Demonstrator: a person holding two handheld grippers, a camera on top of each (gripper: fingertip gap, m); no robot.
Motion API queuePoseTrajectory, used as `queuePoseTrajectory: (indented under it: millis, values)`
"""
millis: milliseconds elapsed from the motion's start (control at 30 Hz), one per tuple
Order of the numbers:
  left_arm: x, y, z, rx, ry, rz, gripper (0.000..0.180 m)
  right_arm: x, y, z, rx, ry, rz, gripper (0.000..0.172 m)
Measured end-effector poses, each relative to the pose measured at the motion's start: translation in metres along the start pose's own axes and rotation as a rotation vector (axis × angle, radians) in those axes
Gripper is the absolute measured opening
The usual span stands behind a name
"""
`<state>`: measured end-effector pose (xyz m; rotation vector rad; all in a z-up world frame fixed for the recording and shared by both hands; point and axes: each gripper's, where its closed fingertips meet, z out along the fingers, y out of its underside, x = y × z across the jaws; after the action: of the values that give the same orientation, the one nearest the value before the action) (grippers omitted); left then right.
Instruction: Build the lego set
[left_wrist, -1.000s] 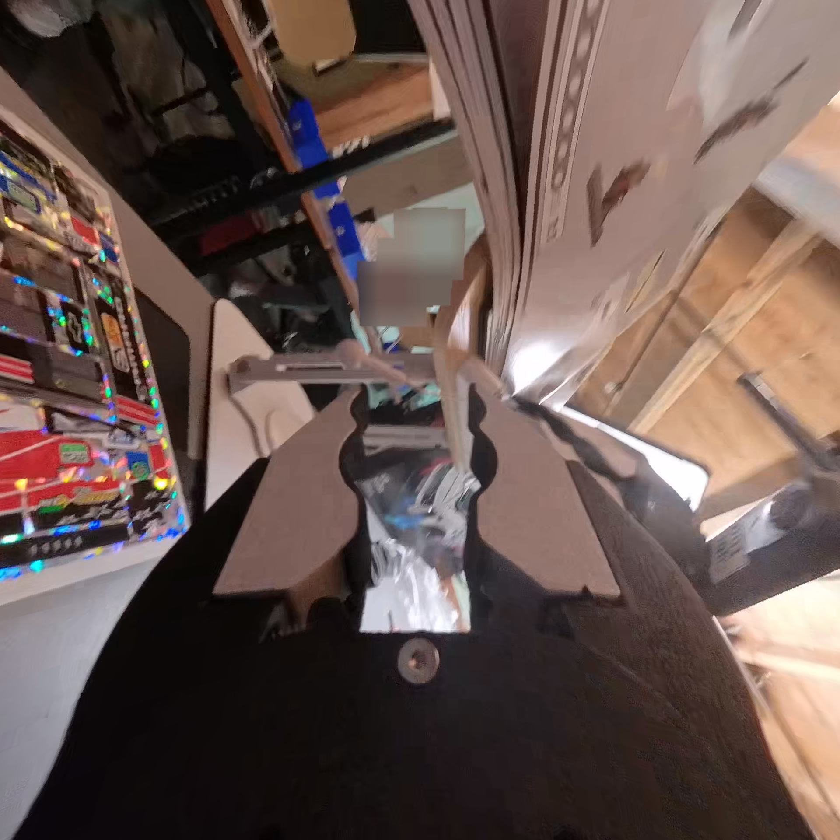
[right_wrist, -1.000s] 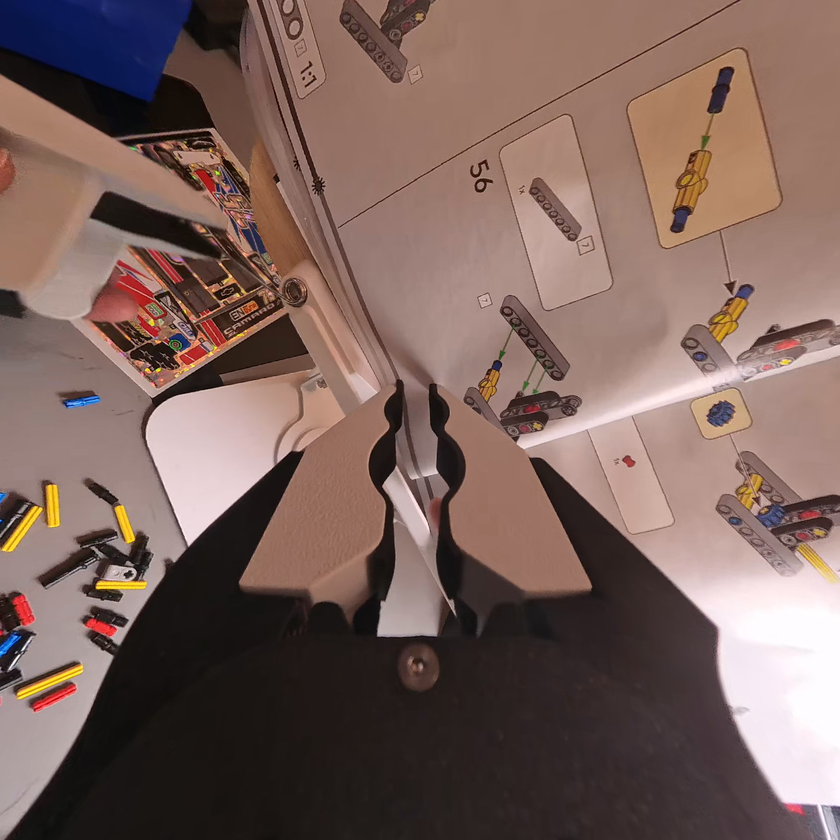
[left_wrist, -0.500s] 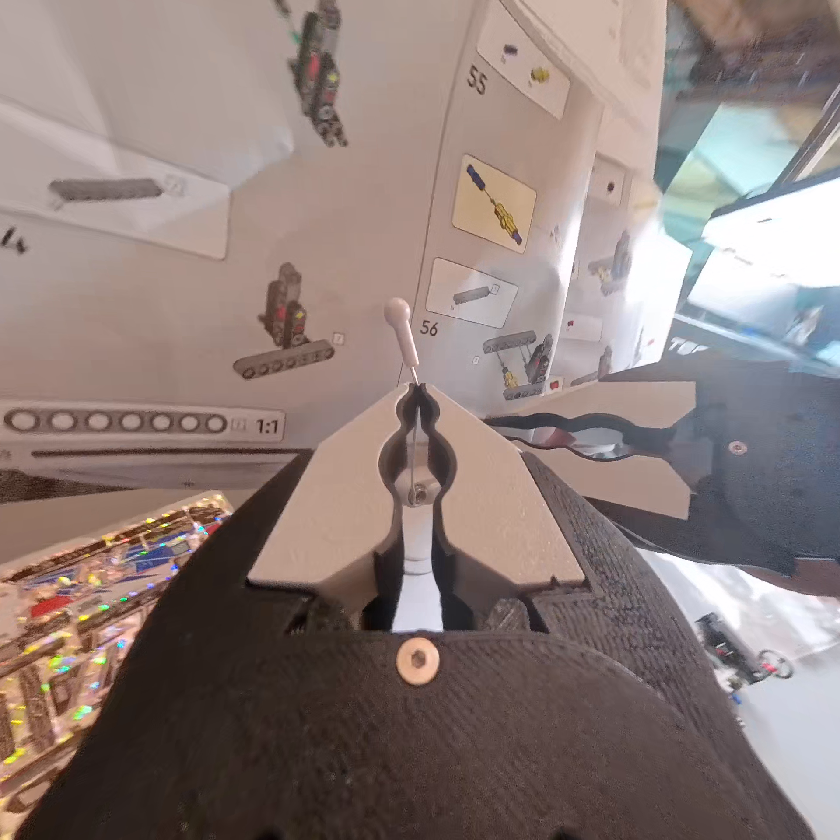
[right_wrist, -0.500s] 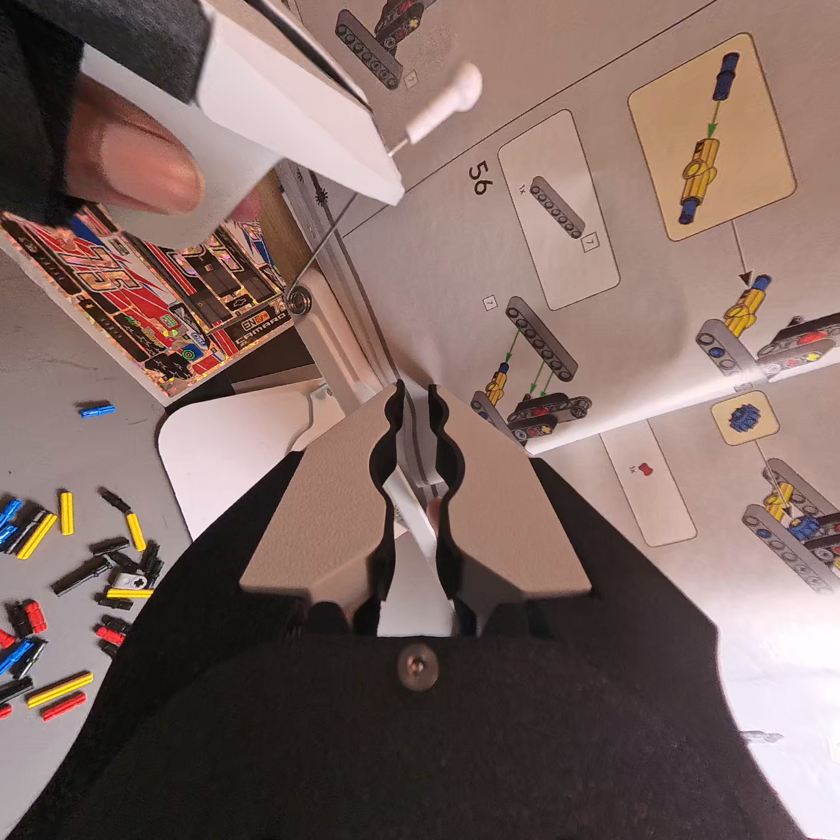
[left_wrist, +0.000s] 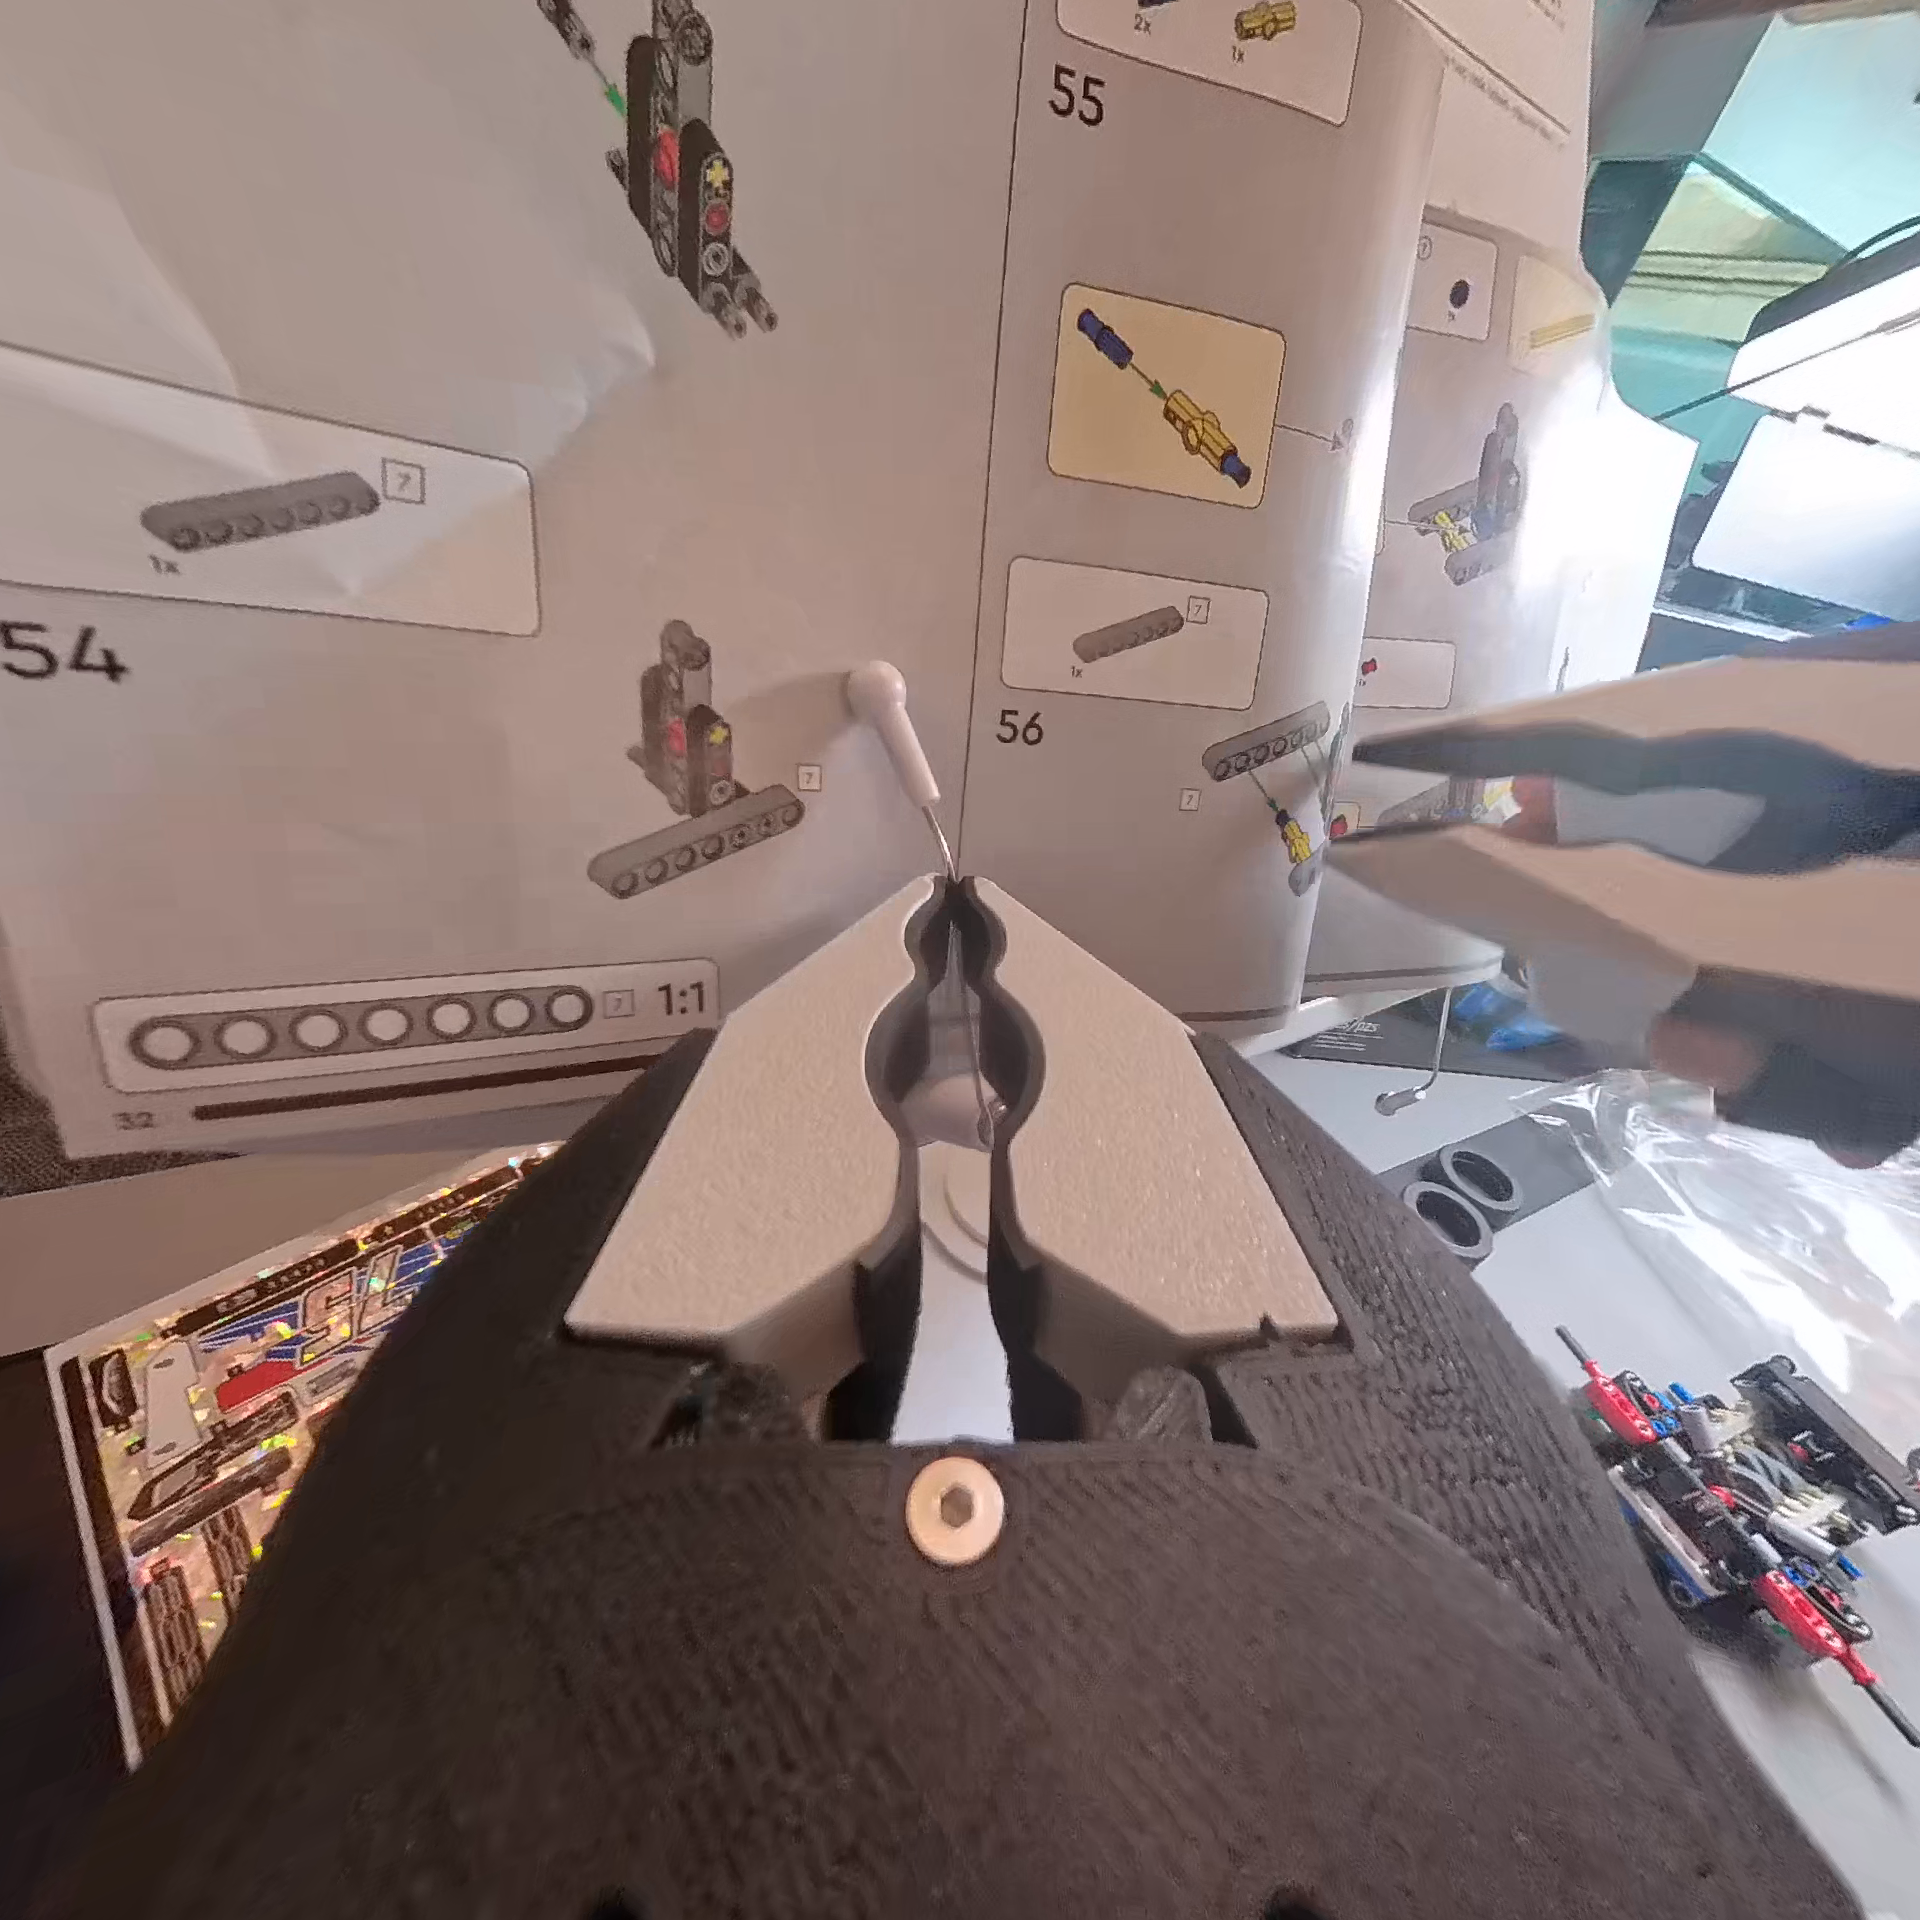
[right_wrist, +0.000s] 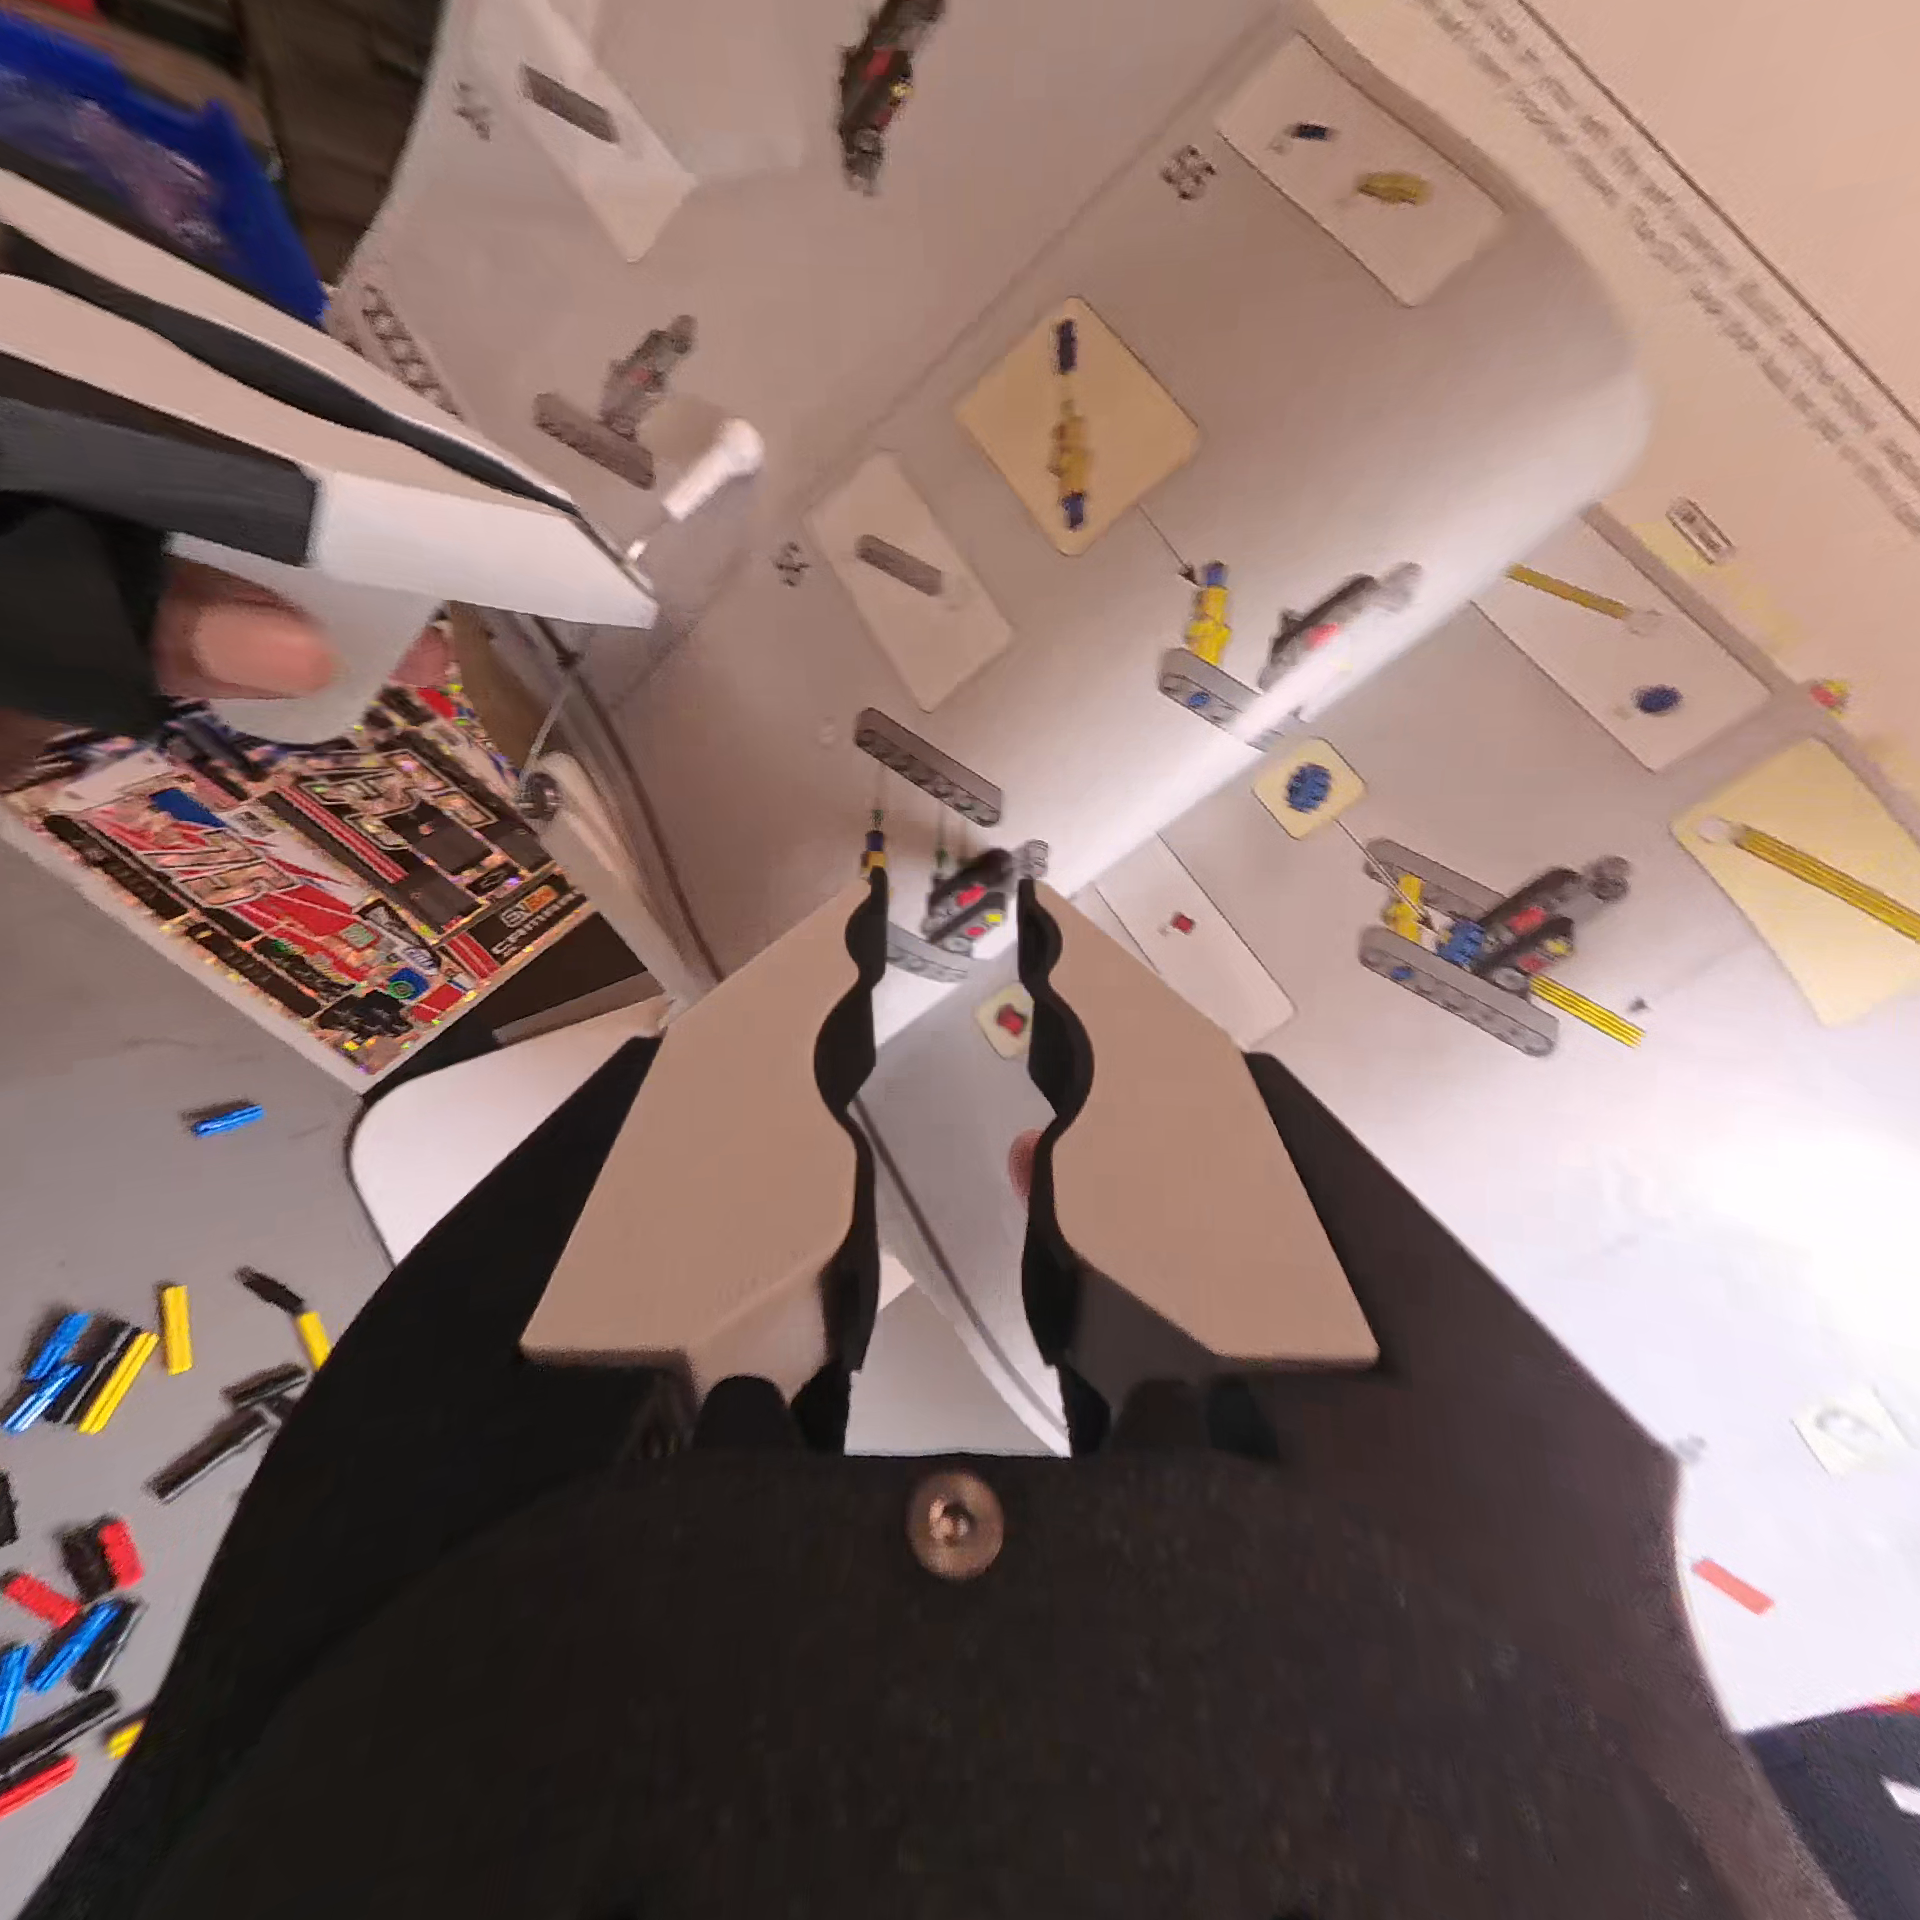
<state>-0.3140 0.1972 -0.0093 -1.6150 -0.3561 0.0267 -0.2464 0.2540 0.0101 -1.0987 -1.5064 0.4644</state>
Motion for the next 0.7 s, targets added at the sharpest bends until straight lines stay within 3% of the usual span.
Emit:
queuePoseTrajectory:
  millis: [100,367,700]
  values:
    - [-0.002,0.001,-0.004,0.011,-0.022,0.023,0.000,0.002,0.012,0.008,-0.035,-0.005,0.016,0.025]
    - [0.006,0.000,-0.004,-0.013,-0.020,0.207,0.000,-0.005,0.008,0.017,-0.040,0.066,-0.230,0.026]
    - [0.001,0.004,-0.006,-0.036,-0.048,0.147,0.010,-0.005,0.009,0.014,-0.055,0.077,-0.242,0.025]
